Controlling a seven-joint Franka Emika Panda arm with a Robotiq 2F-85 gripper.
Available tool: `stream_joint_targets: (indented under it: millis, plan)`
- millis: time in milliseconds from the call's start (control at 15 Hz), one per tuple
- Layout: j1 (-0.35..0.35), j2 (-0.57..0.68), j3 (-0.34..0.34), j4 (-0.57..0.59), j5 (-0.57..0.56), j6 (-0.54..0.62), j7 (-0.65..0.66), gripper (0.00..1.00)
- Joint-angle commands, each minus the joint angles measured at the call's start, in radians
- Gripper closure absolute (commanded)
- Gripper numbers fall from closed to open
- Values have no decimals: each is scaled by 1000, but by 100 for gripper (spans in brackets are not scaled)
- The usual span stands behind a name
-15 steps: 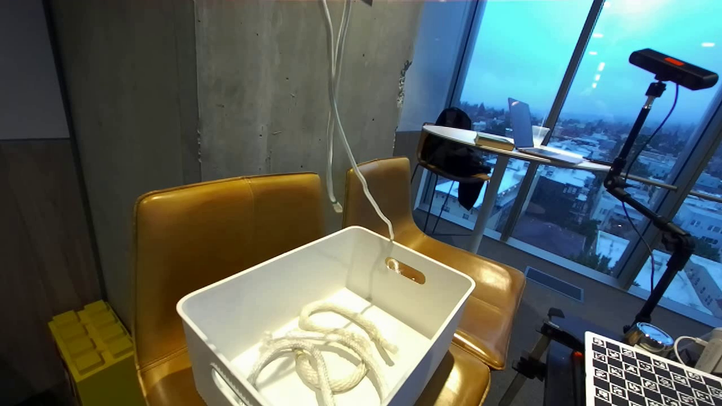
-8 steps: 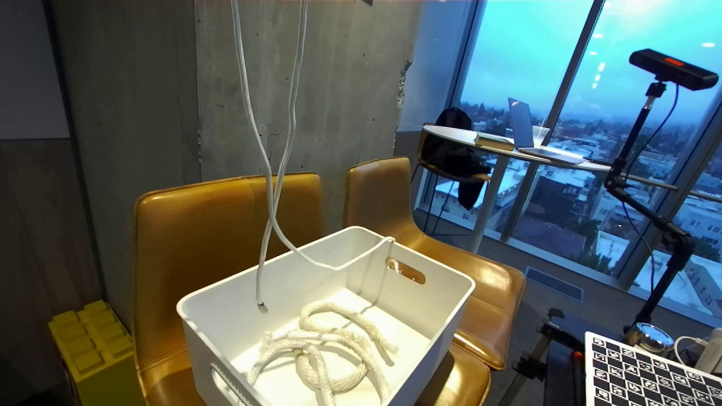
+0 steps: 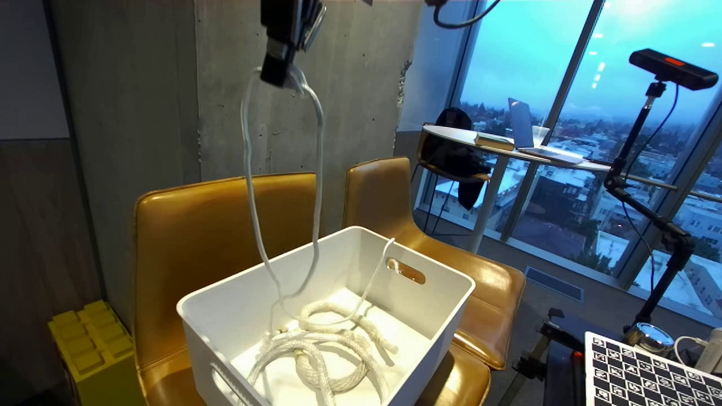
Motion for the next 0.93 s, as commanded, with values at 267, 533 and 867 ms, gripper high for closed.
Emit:
stream_joint_targets:
  millis: [267,533,867]
  plan:
    - [-22,-147,1,-467,23,196,-33,61]
    - [-50,-198,-25,-625,-10,301,-56,32]
    - [-113,-194,-82,-663,-103,384,-188,0]
